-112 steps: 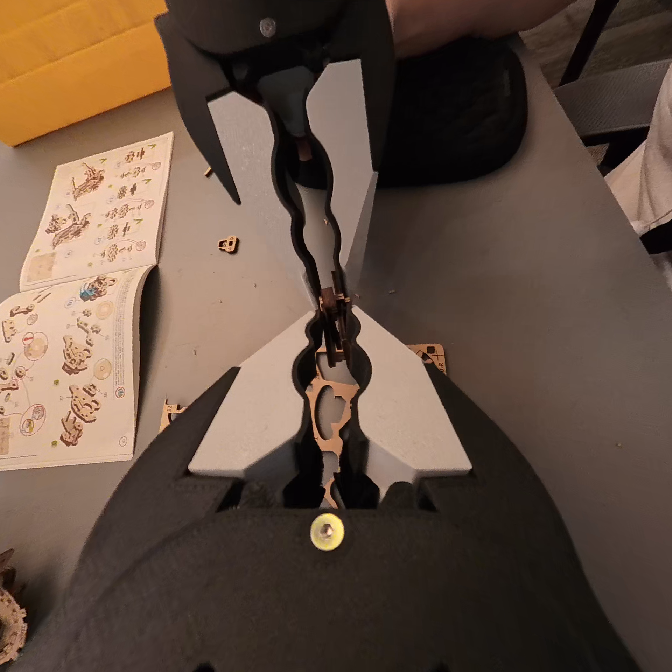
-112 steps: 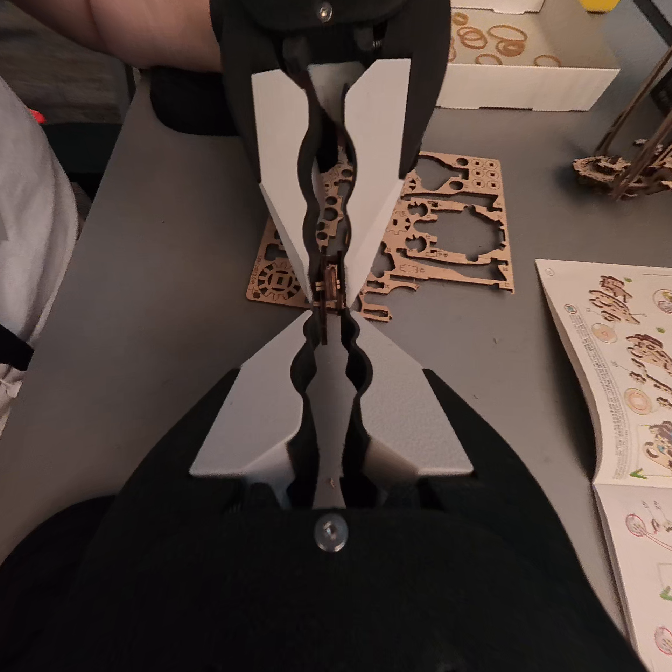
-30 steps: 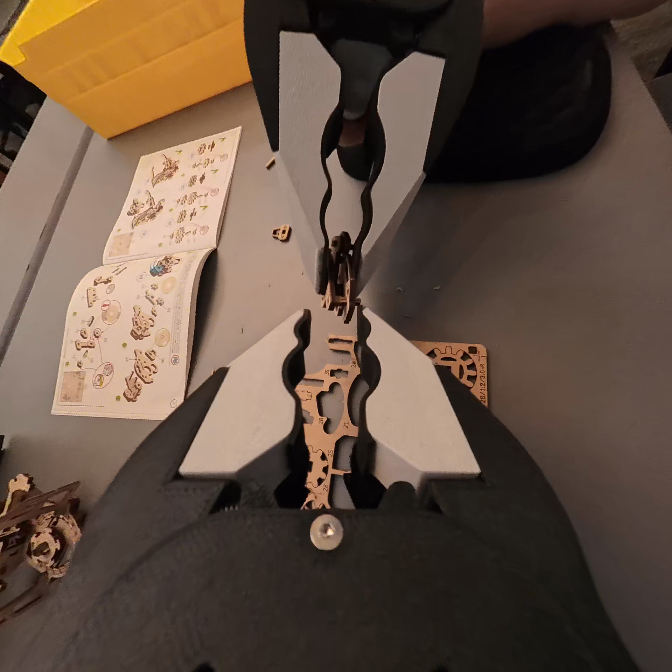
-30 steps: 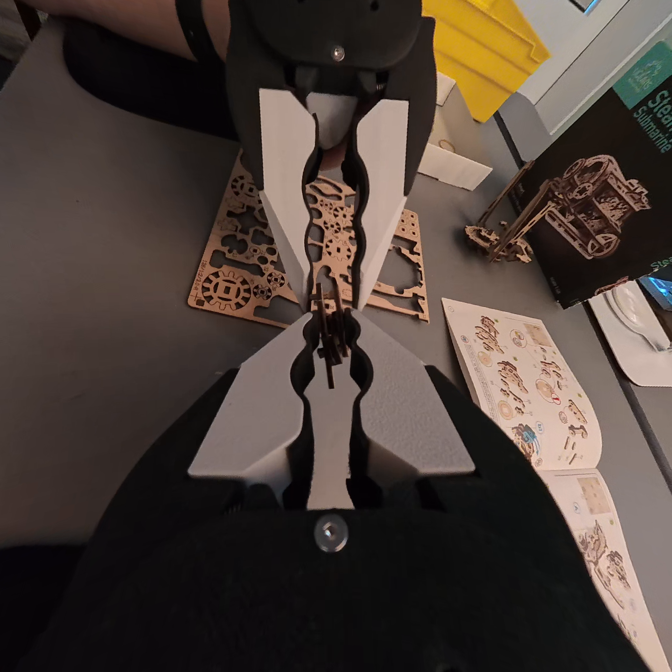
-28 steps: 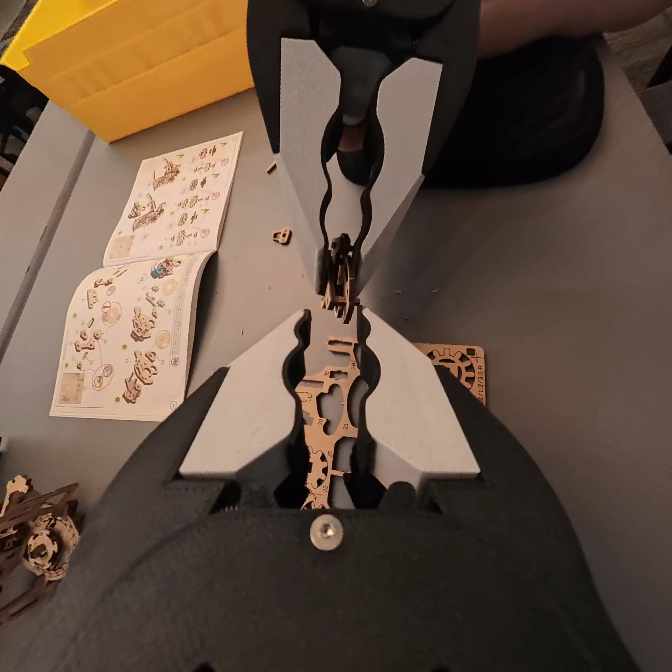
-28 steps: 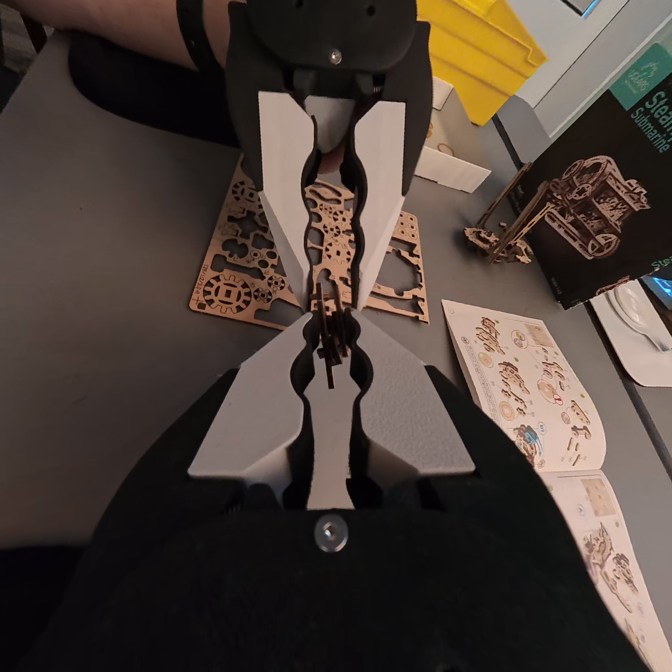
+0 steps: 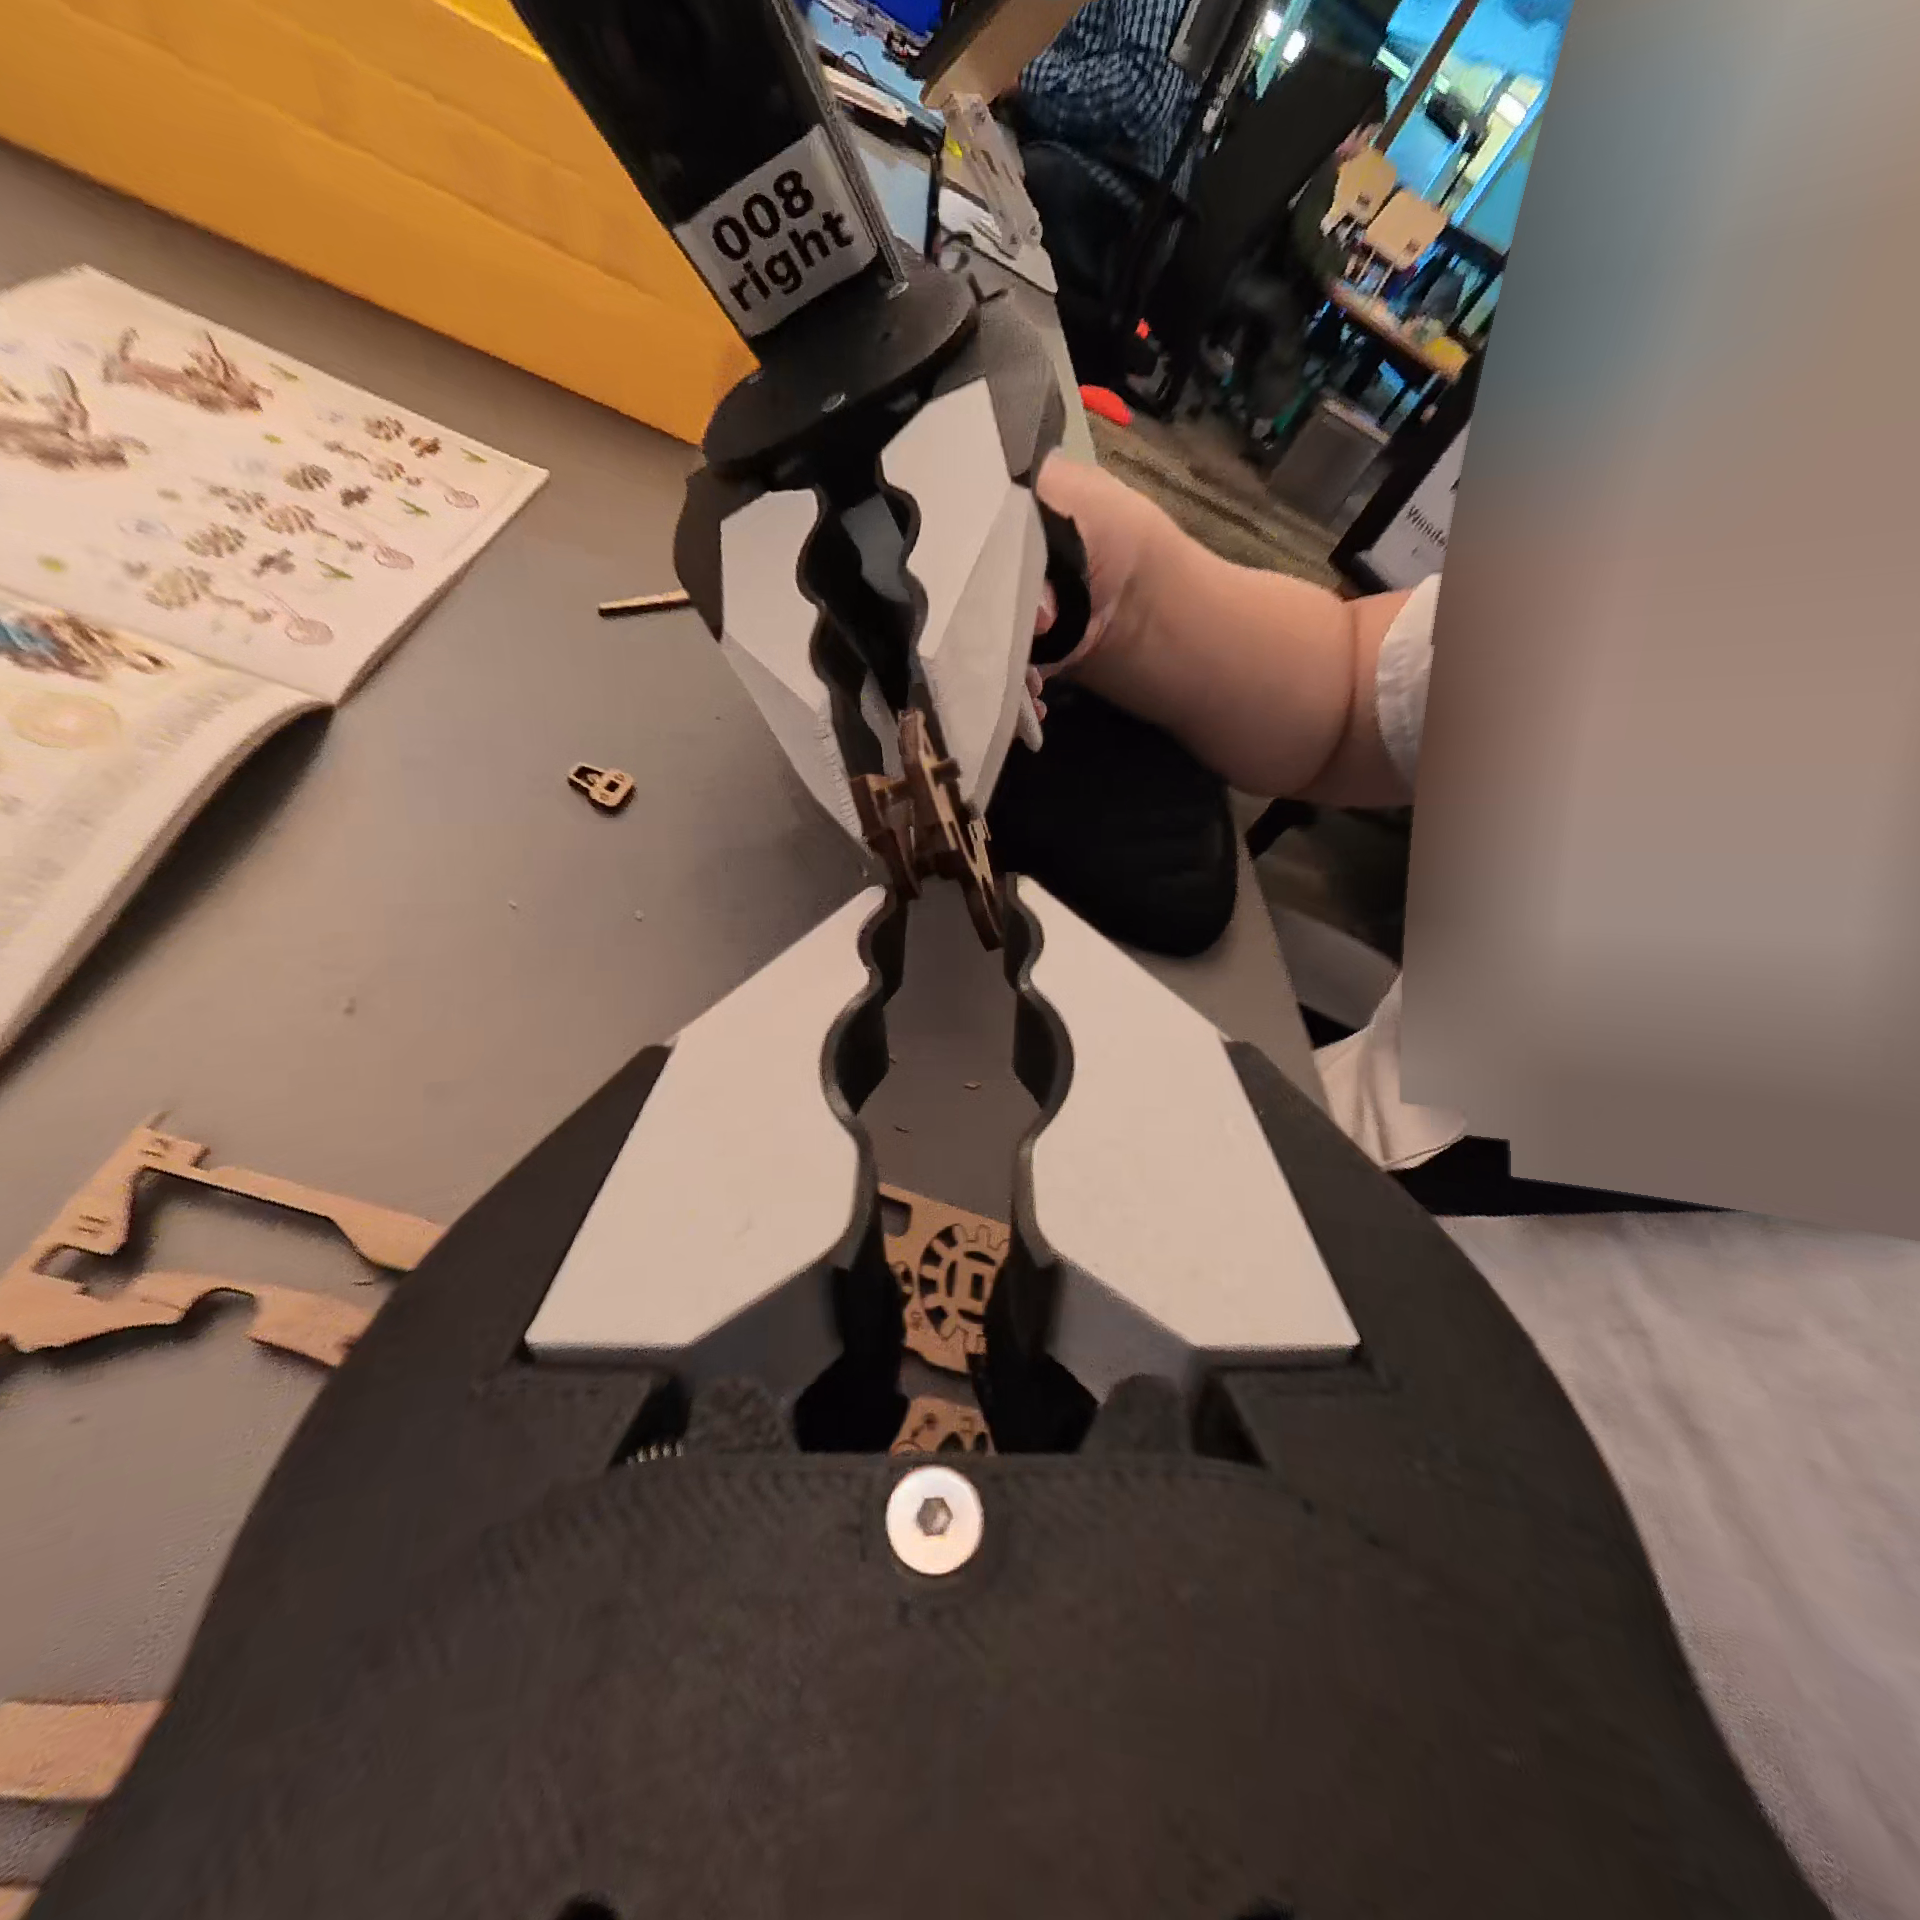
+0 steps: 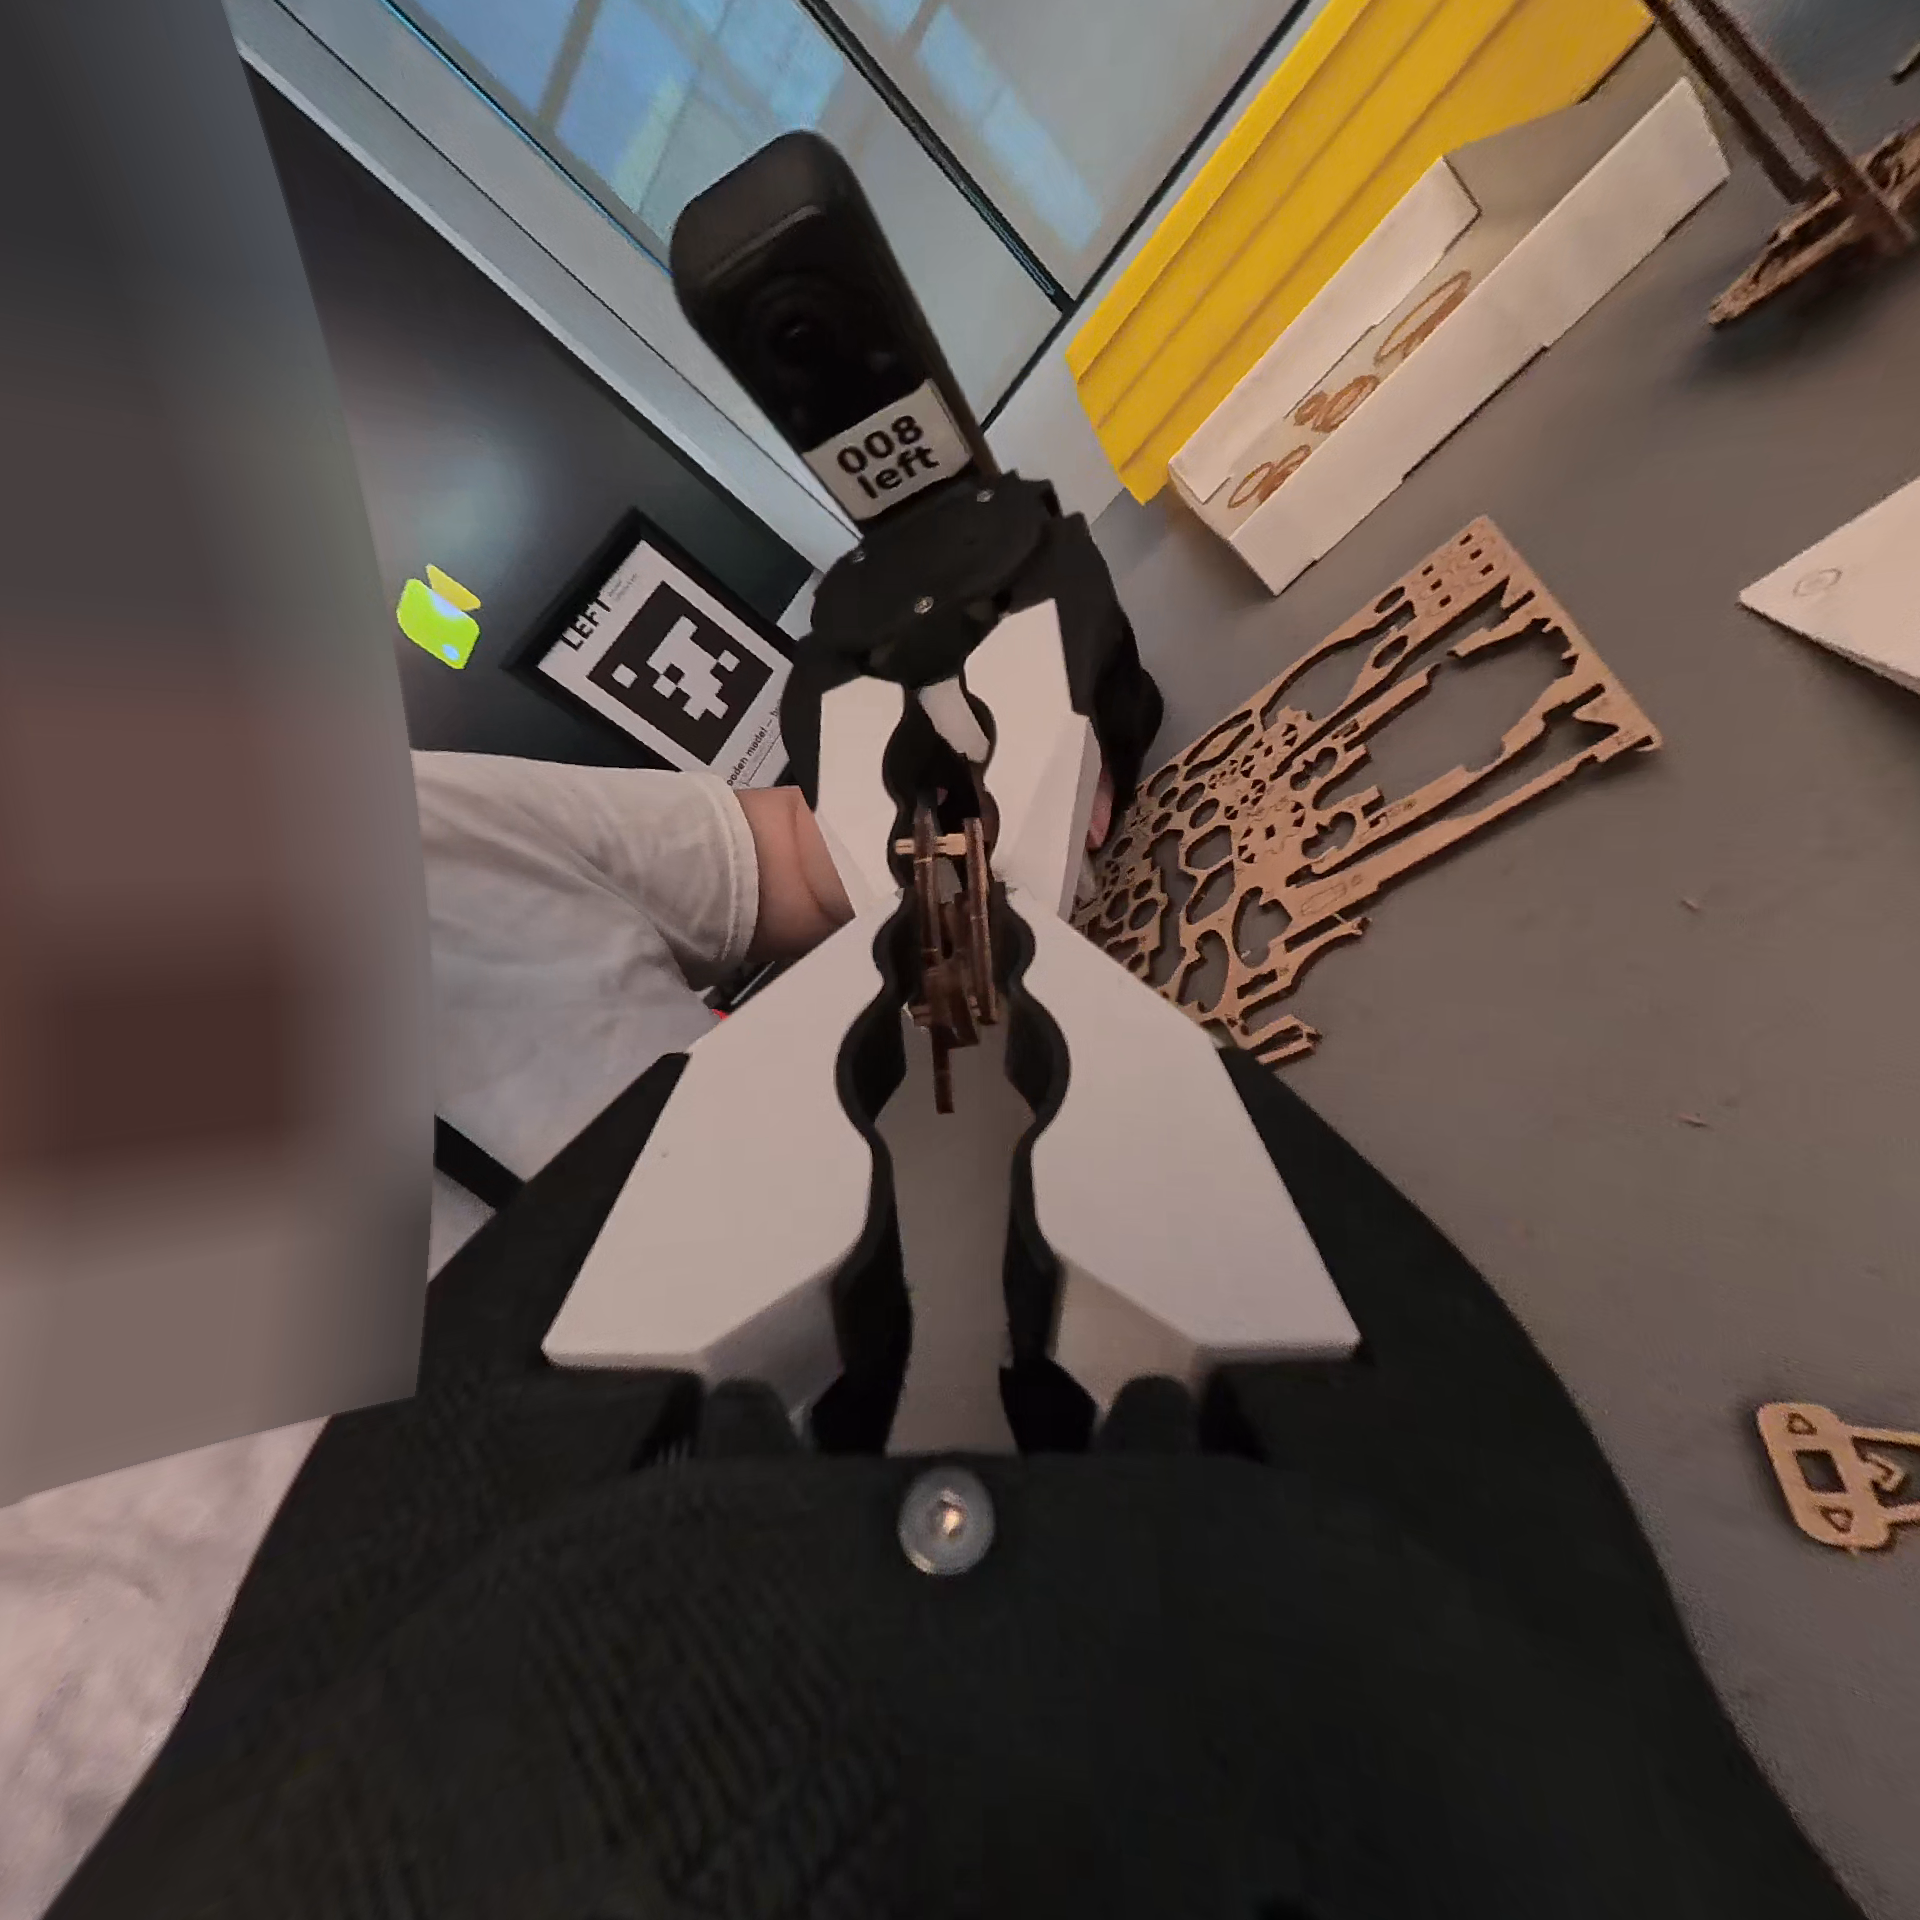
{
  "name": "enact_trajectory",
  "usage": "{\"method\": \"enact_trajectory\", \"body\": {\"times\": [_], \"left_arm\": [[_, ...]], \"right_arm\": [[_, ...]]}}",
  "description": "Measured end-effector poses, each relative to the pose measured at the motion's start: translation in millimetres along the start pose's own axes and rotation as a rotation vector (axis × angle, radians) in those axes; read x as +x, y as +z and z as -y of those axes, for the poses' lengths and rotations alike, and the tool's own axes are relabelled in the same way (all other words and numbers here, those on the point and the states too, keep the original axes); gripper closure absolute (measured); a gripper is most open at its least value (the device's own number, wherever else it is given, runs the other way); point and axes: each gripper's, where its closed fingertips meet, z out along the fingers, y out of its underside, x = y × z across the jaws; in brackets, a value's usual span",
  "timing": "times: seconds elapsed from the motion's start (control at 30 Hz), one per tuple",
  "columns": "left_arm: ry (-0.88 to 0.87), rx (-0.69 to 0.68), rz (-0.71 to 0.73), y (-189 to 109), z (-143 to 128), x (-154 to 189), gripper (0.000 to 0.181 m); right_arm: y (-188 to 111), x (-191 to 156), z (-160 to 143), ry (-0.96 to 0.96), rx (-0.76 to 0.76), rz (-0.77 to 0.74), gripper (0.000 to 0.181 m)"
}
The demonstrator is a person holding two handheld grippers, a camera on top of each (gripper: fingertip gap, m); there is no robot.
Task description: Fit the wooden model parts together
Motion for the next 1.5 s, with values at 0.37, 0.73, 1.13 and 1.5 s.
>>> {"method": "enact_trajectory", "body": {"times": [0.37, 0.73, 1.13, 1.5], "left_arm": [[-0.208, 0.141, -0.101, -7.6, 16.3, -0.7, 0.181], [-0.182, 0.131, -0.075, -7.1, 13.9, -3.6, 0.179], [-0.122, 0.145, -0.001, -16.9, 19.9, -12.3, 0.148], [-0.046, 0.125, -0.003, -17.2, 21.2, -2.2, 0.17]], "right_arm": [[-4.8, 2.7, 12.0, -0.049, 0.062, -0.019, 0.16], [-6.6, 3.4, 10.9, -0.062, 0.055, -0.022, 0.172], [-5.7, -3.9, 9.3, -0.069, 0.046, 0.026, 0.172], [-1.3, -6.2, 5.8, -0.157, 0.024, 0.015, 0.17]]}}
